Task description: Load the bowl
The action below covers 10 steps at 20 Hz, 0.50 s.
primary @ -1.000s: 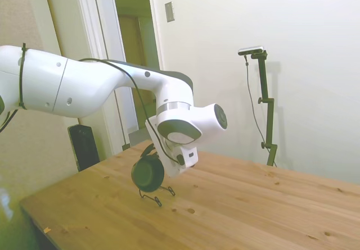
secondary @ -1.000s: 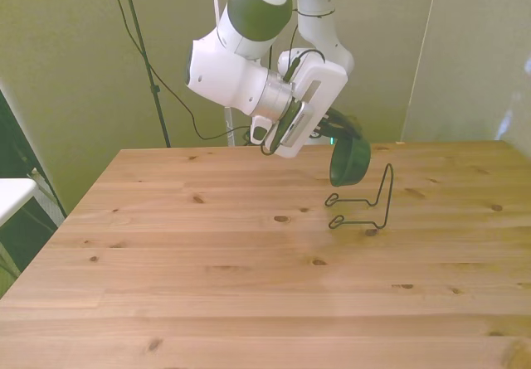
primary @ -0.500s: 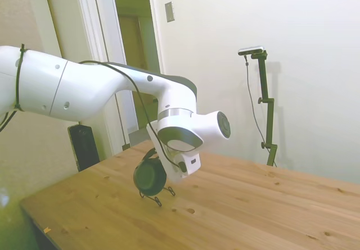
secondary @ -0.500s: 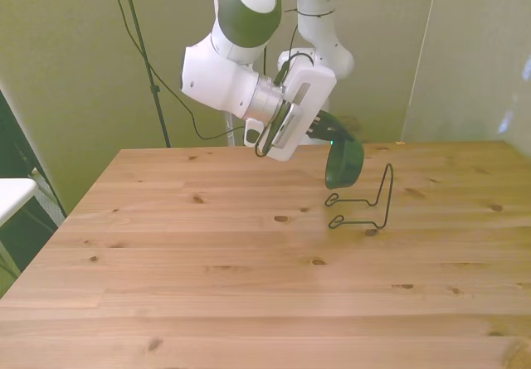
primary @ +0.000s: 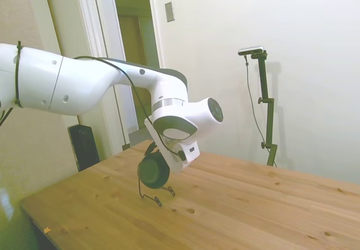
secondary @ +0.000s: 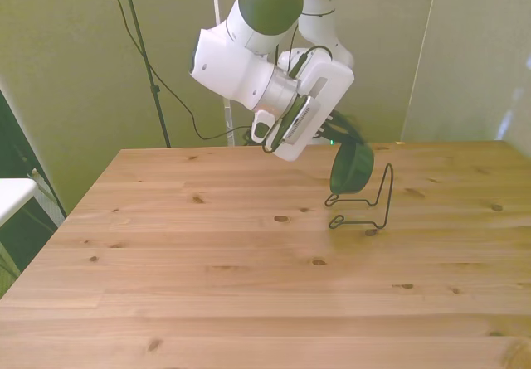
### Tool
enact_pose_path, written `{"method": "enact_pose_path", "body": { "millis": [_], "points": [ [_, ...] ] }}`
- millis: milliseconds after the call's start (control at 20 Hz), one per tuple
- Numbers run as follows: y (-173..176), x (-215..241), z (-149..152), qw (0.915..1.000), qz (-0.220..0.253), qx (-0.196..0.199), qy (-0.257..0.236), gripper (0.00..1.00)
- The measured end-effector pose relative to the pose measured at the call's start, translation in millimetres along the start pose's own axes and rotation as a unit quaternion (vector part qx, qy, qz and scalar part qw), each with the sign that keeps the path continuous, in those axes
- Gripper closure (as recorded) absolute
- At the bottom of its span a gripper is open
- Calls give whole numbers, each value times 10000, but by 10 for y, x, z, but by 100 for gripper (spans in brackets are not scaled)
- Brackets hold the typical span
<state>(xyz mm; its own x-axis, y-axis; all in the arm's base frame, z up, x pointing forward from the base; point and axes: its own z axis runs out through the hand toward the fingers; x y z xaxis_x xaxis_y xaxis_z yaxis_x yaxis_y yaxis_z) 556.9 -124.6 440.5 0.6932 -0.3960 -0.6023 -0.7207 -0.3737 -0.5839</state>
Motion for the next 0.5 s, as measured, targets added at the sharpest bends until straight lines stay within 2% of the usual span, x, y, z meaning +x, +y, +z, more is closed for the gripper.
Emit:
{"method": "enact_pose_path", "body": {
  "millis": [350, 500],
  "points": [
    [-51, 146, 369, 9998, 24, -178, -55, 100],
    [-61, 161, 416, 9998, 17, -217, -37, 100]
  ]
}}
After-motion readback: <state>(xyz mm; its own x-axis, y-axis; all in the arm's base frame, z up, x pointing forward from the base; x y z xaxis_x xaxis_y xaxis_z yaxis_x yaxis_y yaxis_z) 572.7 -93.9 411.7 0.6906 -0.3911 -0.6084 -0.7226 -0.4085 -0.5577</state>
